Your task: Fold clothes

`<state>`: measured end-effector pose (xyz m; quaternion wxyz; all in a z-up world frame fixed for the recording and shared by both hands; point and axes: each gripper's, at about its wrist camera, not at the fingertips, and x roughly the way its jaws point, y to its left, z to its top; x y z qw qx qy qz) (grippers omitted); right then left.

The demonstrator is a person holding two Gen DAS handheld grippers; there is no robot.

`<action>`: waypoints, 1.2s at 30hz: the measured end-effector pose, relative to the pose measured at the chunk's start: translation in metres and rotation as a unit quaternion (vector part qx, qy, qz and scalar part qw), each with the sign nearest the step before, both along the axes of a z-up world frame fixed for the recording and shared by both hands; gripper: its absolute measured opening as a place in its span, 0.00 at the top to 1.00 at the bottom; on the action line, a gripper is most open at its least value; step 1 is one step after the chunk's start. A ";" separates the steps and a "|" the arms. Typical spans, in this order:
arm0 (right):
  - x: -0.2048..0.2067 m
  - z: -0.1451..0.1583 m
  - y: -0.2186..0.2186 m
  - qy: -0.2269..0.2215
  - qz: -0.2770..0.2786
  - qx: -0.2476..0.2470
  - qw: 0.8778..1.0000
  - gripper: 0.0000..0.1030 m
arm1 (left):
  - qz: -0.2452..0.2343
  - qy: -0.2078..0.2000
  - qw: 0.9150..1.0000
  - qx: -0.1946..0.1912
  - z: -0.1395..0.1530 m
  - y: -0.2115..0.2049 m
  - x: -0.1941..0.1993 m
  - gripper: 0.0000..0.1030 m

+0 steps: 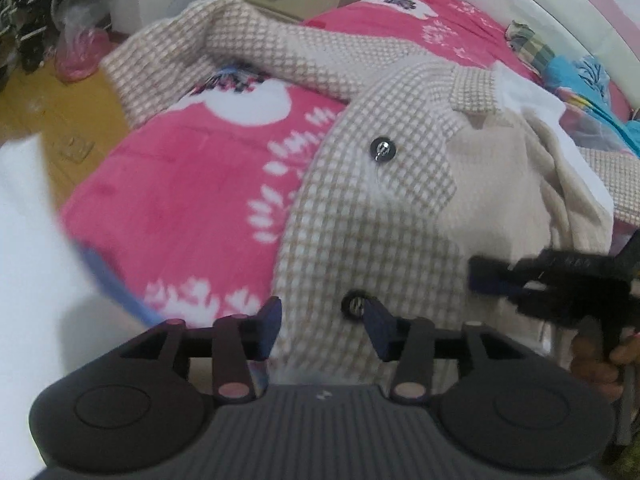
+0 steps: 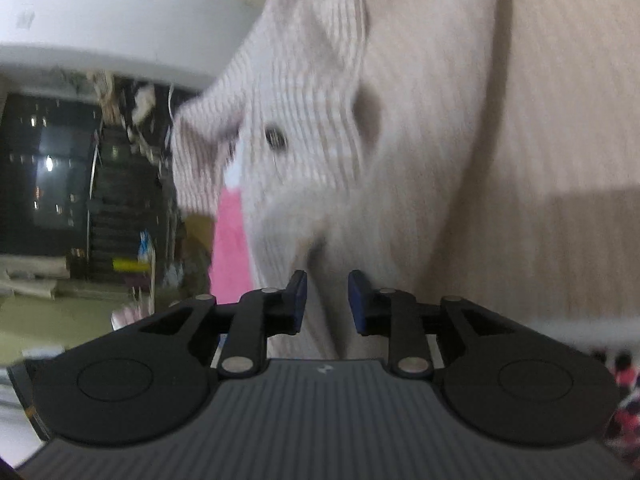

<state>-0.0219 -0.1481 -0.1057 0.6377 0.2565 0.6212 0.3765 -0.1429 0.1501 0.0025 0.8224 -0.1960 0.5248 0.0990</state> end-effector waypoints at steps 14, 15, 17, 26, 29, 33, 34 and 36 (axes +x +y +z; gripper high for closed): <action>0.145 0.012 0.022 -0.104 -0.109 -0.059 0.987 0.57 | 0.045 0.030 0.998 -0.023 -0.045 0.021 0.051 0.49; 0.160 0.007 0.029 -0.111 -0.116 -0.063 0.985 0.53 | 0.045 0.032 0.998 -0.025 -0.047 0.022 0.051 0.49; 0.189 -0.001 0.040 -0.121 -0.133 -0.073 0.981 0.53 | 0.044 0.033 0.998 -0.031 -0.049 0.024 0.050 0.49; 0.243 -0.007 0.080 -0.186 -0.065 -0.115 0.974 0.93 | 0.009 0.043 0.998 -0.041 -0.065 0.017 0.057 0.48; 0.247 0.037 0.084 -0.237 -0.035 -0.101 0.966 0.94 | 0.015 0.042 0.998 -0.050 -0.064 0.020 0.056 0.48; 0.279 0.109 0.085 -0.303 -0.036 -0.089 0.948 0.94 | 0.022 0.044 0.997 -0.064 -0.063 0.024 0.055 0.48; 0.292 0.117 0.087 -0.311 -0.035 -0.095 0.945 0.94 | 0.020 0.047 0.997 -0.065 -0.062 0.023 0.055 0.48; 0.320 0.121 0.099 -0.332 -0.032 -0.118 0.935 0.94 | 0.016 0.053 0.996 -0.065 -0.062 0.021 0.055 0.48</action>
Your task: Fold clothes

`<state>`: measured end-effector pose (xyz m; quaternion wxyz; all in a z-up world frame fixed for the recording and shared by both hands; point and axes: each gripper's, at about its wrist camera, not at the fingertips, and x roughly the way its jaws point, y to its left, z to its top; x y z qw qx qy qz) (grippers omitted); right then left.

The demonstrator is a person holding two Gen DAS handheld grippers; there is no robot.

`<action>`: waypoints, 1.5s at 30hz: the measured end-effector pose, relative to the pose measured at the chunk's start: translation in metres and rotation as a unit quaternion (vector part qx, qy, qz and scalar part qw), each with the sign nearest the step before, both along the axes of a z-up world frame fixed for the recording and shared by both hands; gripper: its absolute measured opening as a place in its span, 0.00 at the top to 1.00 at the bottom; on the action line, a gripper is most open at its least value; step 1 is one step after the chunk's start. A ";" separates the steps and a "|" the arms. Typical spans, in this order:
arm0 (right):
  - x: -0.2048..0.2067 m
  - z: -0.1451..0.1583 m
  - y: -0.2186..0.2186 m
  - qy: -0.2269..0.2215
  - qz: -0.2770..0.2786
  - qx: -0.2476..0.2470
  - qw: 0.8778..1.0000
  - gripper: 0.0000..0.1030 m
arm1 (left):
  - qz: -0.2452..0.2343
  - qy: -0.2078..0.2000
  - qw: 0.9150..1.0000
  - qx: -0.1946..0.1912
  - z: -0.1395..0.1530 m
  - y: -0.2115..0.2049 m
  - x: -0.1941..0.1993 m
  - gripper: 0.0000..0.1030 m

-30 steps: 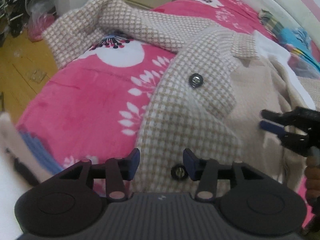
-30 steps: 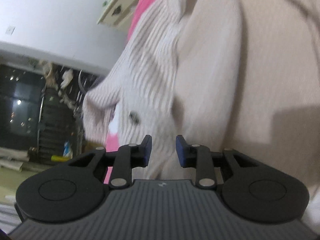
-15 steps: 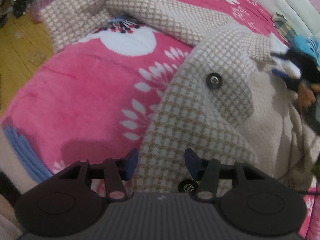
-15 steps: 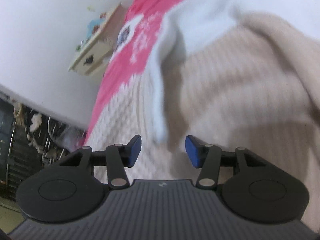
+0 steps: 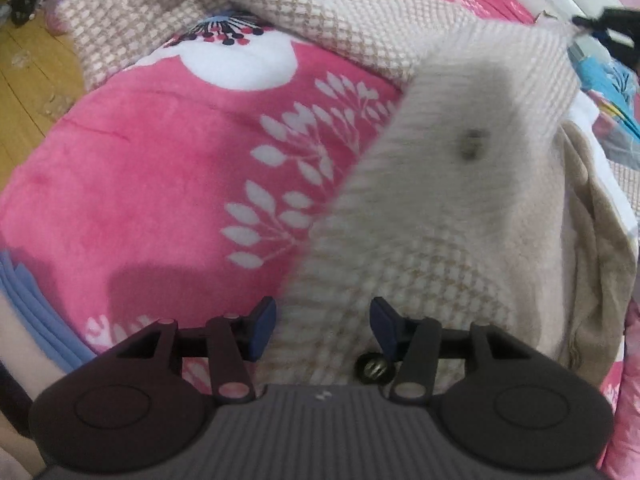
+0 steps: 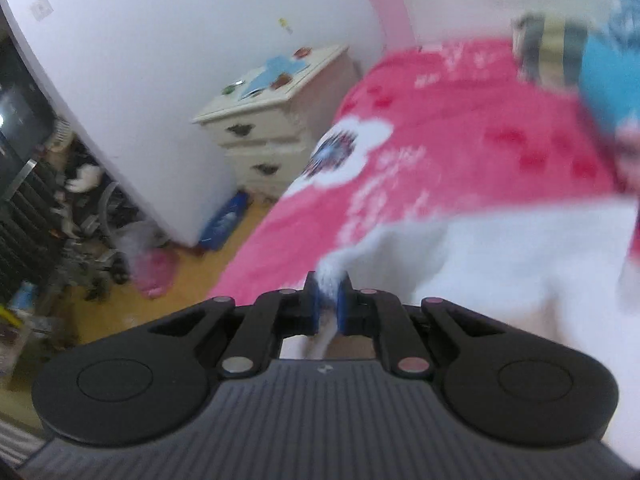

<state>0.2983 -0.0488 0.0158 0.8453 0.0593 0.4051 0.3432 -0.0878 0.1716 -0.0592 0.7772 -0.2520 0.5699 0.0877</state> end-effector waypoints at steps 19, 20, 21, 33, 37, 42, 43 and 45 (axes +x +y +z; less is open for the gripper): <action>-0.105 -0.045 -0.110 0.119 0.109 -0.026 0.987 0.70 | 0.012 0.042 0.998 -0.049 -0.030 0.005 0.009 0.36; -0.131 -0.051 -0.116 0.141 0.142 -0.037 0.979 0.70 | 0.013 0.042 0.998 -0.051 -0.031 0.005 0.011 0.35; -0.158 -0.058 -0.122 0.162 0.173 -0.049 0.970 0.70 | 0.014 0.043 0.998 -0.052 -0.032 0.006 0.012 0.34; -0.346 -0.095 -0.266 0.347 0.092 -0.065 0.931 0.58 | -0.026 -0.023 0.998 0.059 0.026 -0.040 0.001 0.35; -0.326 -0.102 -0.317 0.279 -0.062 -0.091 0.954 0.55 | -0.155 -0.101 0.980 0.067 0.052 -0.113 0.005 0.35; -0.295 -0.135 -0.343 0.273 -0.163 -0.031 0.948 0.55 | -0.353 -0.124 0.925 0.065 0.036 -0.224 0.008 0.36; -0.292 -0.139 -0.342 0.277 -0.166 -0.011 0.946 0.55 | -0.385 -0.119 0.912 0.080 0.026 -0.243 0.009 0.37; -0.288 -0.153 -0.344 0.302 -0.201 0.029 0.932 0.55 | -0.441 -0.102 0.884 0.117 0.003 -0.280 0.013 0.44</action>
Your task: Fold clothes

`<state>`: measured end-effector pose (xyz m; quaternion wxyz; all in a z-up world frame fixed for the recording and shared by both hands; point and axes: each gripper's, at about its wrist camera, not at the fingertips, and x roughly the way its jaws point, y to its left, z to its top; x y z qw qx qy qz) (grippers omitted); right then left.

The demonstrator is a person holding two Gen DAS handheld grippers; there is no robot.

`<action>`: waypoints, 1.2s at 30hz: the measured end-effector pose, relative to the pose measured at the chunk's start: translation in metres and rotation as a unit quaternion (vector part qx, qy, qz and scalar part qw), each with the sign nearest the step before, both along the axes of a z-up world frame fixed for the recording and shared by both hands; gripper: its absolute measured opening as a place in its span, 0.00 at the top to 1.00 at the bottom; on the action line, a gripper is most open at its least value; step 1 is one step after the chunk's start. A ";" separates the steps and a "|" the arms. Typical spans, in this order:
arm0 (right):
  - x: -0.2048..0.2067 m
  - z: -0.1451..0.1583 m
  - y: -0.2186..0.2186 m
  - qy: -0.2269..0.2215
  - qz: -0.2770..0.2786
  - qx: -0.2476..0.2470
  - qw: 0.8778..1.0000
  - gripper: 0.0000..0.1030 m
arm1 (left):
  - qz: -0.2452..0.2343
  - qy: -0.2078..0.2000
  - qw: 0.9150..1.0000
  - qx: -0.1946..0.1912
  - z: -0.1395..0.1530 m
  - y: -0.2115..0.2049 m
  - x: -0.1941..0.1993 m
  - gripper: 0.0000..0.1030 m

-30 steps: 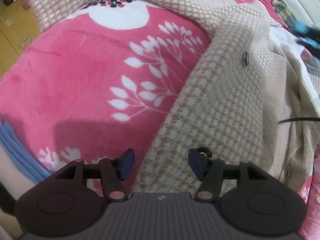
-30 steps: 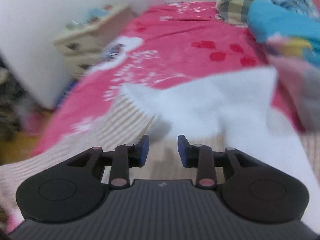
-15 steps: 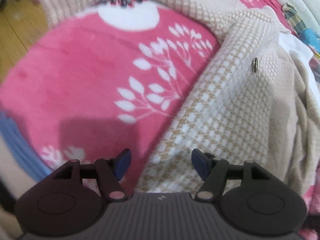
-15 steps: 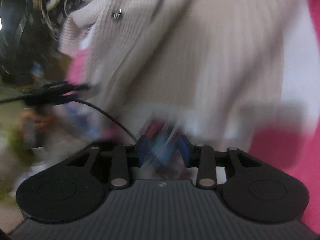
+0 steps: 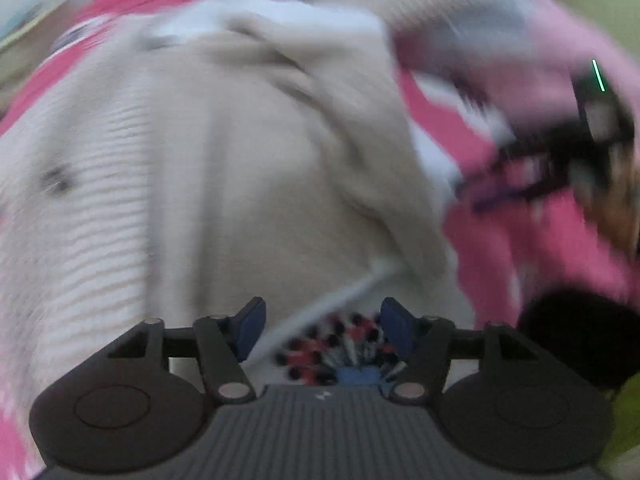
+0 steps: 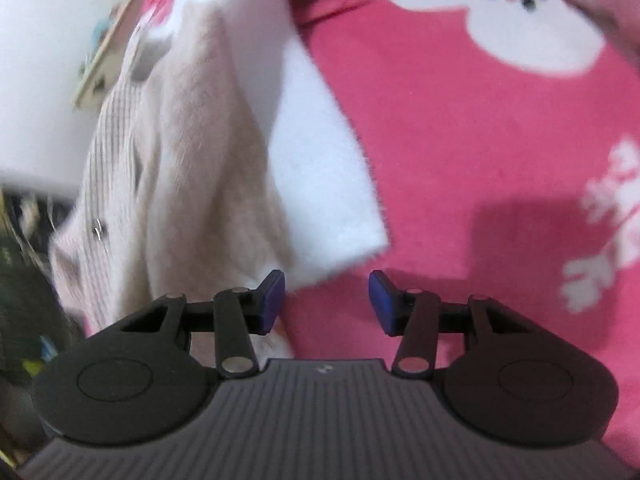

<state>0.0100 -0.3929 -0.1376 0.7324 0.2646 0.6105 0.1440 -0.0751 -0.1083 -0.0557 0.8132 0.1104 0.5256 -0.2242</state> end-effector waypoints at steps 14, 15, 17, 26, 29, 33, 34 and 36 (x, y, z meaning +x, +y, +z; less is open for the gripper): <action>0.003 -0.048 0.014 0.042 -0.131 0.113 0.984 0.93 | -0.012 -0.063 0.997 0.035 -0.033 -0.056 0.011 0.96; 0.003 -0.041 0.016 0.022 -0.120 0.107 0.987 0.94 | -0.004 -0.054 0.998 0.011 -0.026 -0.052 0.014 0.96; 0.005 -0.020 0.014 -0.020 -0.092 0.109 0.990 0.94 | 0.016 -0.035 0.998 -0.049 -0.008 -0.044 0.022 0.96; 0.000 0.099 -0.048 -0.134 0.013 -0.063 0.989 0.95 | 0.001 0.069 0.972 -0.225 0.004 -0.053 0.029 0.96; 0.003 0.089 -0.062 -0.134 0.032 -0.184 0.973 0.95 | 0.042 0.131 0.968 -0.208 -0.046 -0.063 0.034 0.92; 0.002 0.036 -0.084 -0.062 0.010 -0.269 0.961 0.90 | 0.051 0.133 0.971 -0.194 -0.047 -0.058 0.032 0.81; 0.003 0.029 -0.088 -0.045 0.000 -0.268 0.962 0.89 | 0.055 0.126 0.971 -0.196 -0.036 -0.051 0.029 0.63; -0.005 0.046 -0.094 -0.068 -0.028 -0.267 0.961 0.88 | 0.079 0.100 0.971 -0.201 -0.015 -0.028 0.022 0.44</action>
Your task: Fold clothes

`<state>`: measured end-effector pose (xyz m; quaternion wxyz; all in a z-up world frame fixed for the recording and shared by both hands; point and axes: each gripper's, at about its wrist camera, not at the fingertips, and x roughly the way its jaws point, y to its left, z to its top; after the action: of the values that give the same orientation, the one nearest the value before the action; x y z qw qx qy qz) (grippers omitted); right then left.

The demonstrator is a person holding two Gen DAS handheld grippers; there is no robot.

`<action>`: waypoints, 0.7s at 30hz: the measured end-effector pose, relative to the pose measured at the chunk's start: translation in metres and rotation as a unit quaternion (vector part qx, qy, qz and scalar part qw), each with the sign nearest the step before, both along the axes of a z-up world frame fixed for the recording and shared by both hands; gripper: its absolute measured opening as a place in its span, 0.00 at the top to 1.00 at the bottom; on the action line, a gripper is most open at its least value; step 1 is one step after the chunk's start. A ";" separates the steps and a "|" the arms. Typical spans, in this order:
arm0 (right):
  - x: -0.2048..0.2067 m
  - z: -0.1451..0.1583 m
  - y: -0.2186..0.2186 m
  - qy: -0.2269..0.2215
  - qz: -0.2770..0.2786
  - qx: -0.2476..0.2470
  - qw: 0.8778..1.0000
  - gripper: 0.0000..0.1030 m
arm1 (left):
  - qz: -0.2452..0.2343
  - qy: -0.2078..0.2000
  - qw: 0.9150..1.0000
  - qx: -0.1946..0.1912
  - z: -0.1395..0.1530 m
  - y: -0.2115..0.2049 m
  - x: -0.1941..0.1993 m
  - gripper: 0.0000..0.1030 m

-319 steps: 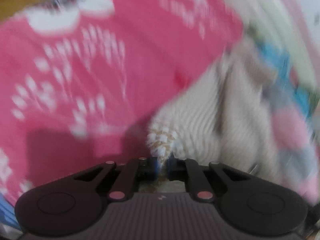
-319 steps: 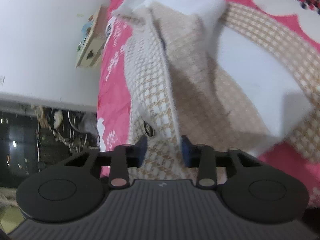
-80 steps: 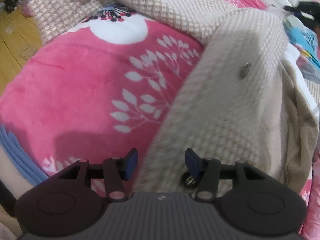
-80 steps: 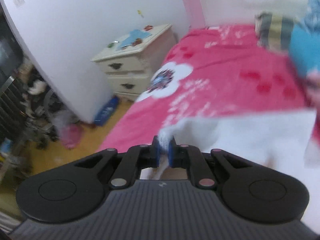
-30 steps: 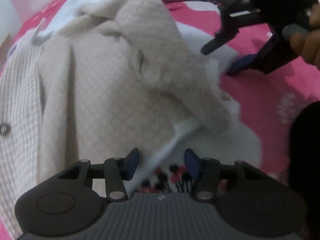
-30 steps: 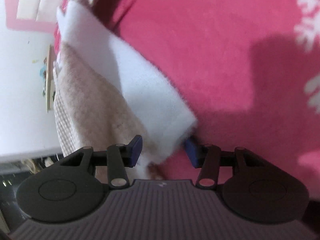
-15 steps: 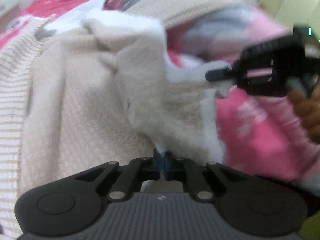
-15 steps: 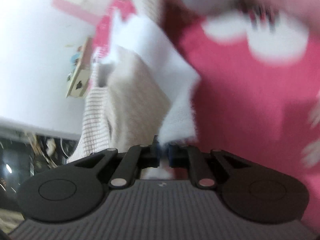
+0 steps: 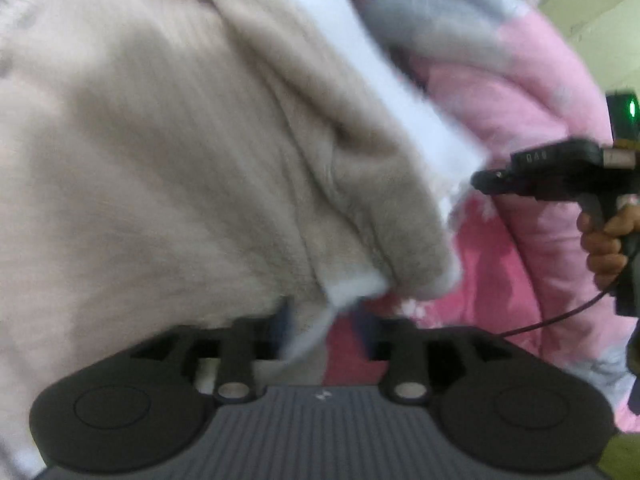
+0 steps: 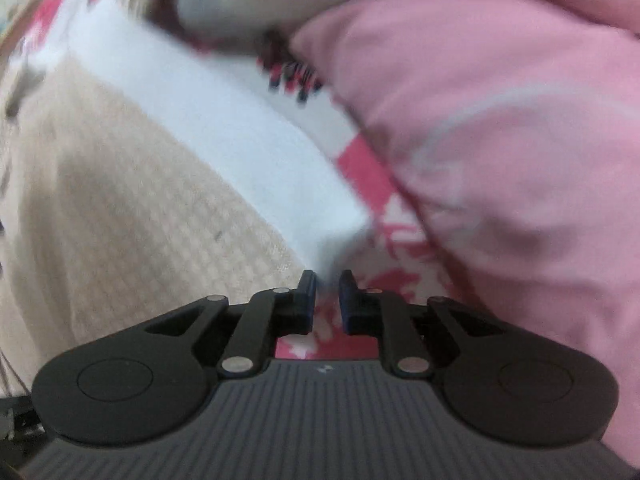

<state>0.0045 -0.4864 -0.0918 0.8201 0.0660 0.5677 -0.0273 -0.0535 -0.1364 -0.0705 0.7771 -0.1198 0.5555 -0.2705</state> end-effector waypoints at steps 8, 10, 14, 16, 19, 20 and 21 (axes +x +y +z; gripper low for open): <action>-0.034 0.099 0.045 -0.180 0.077 0.091 0.976 0.80 | 0.157 -0.029 0.984 0.075 0.055 0.113 -0.037 0.49; -0.031 0.101 0.081 -0.159 0.154 0.175 0.959 0.78 | 0.174 -0.022 0.976 0.130 0.049 0.125 -0.039 0.52; -0.008 0.041 0.190 0.011 0.250 0.329 0.911 0.77 | 0.178 0.003 0.966 0.185 0.023 0.133 -0.032 0.58; -0.008 0.009 0.234 0.065 0.274 0.343 0.896 0.77 | 0.172 0.002 0.964 0.201 0.014 0.134 -0.030 0.61; -0.019 -0.017 0.286 0.110 0.292 0.324 0.893 0.77 | 0.178 0.008 0.959 0.221 0.006 0.136 -0.027 0.75; -0.020 -0.024 0.296 0.122 0.291 0.318 0.894 0.77 | 0.183 0.014 0.959 0.218 0.003 0.138 -0.027 0.77; -0.020 -0.032 0.304 0.131 0.286 0.317 0.895 0.77 | 0.189 0.020 0.958 0.213 0.000 0.141 -0.025 0.78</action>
<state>-0.0156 -0.1820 -0.1241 0.6460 0.1530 0.6433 0.3814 -0.0789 0.0046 -0.0705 0.8104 -0.0599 0.5827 0.0081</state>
